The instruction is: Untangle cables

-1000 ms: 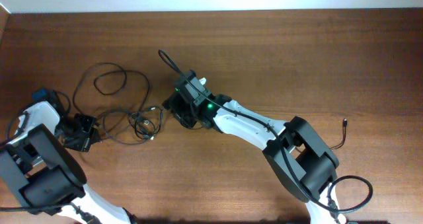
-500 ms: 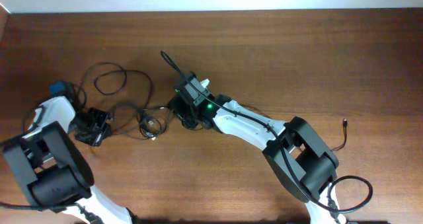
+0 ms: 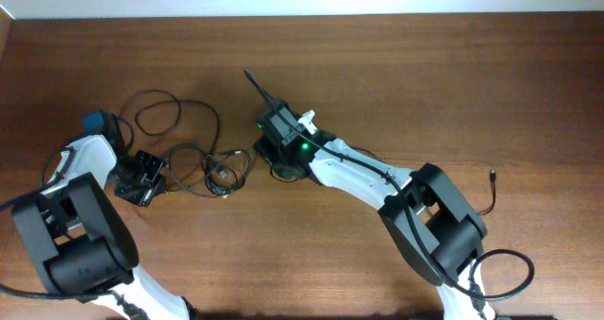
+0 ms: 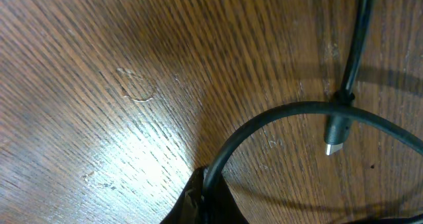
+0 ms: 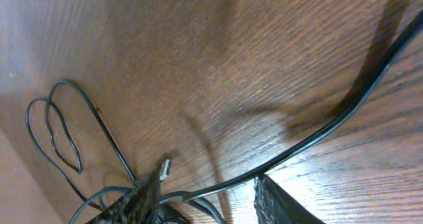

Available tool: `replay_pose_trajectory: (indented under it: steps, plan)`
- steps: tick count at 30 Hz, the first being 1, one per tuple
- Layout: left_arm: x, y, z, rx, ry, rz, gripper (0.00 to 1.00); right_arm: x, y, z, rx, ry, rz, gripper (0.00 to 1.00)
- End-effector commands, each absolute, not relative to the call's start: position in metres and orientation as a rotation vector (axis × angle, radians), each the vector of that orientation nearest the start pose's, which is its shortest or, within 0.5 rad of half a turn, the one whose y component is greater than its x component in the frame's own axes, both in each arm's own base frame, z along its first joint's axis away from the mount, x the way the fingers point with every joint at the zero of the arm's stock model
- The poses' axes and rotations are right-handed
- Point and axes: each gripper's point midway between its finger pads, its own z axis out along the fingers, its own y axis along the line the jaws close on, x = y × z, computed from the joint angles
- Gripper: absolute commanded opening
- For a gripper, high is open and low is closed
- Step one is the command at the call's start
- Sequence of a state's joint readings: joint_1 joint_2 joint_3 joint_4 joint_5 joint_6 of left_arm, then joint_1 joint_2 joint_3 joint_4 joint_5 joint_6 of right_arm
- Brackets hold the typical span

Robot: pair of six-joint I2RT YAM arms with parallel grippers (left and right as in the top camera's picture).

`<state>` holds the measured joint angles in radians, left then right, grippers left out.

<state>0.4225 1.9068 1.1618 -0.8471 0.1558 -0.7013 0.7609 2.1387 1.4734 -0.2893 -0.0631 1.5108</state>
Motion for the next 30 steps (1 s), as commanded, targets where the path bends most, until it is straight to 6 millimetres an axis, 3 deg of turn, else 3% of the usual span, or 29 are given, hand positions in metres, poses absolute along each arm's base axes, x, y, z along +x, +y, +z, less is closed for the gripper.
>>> replay_pose_trajectory:
  steps: [1,7,10,12,13,14,15,18,19,24,30]
  plan:
    - [0.293,0.106,-0.013,-1.728,2.707,-0.192,0.00,0.384,0.375,0.021,1.003,2.616,0.825,0.43]
    - [0.293,0.106,-0.013,-1.728,2.706,-0.193,0.00,0.379,0.379,-0.003,1.033,2.634,0.797,0.36]
    - [0.294,0.107,-0.013,-1.726,2.704,-0.193,0.00,0.384,0.372,-0.004,1.031,2.620,0.768,0.10]
    - [0.294,0.107,-0.013,-1.726,2.704,-0.192,0.00,0.378,0.362,-0.009,0.927,2.696,0.709,0.04]
    - [0.294,0.107,-0.013,-1.726,2.704,-0.192,0.00,0.374,0.348,-0.012,0.901,2.753,0.652,0.04]
    - [0.293,0.108,-0.013,-1.728,2.706,-0.178,0.00,0.370,0.326,-0.013,0.758,2.841,0.574,0.04]
    - [0.291,0.110,-0.014,-1.726,2.705,-0.152,0.00,0.373,0.318,-0.009,0.644,2.877,0.576,0.04]
    - [0.291,0.114,-0.014,-1.724,2.699,-0.122,0.00,0.369,0.304,0.025,-0.014,2.953,0.852,0.04]
    - [0.292,0.114,-0.014,-1.722,2.697,-0.122,0.00,0.363,0.287,0.032,-0.120,2.978,0.884,0.04]
    - [0.293,0.116,-0.014,-1.720,2.689,-0.118,0.00,0.342,0.197,0.054,-0.190,3.114,0.805,0.04]
    - [0.281,0.138,-0.013,-1.877,2.592,-0.223,0.00,0.362,0.112,0.125,-0.025,2.930,0.779,0.04]
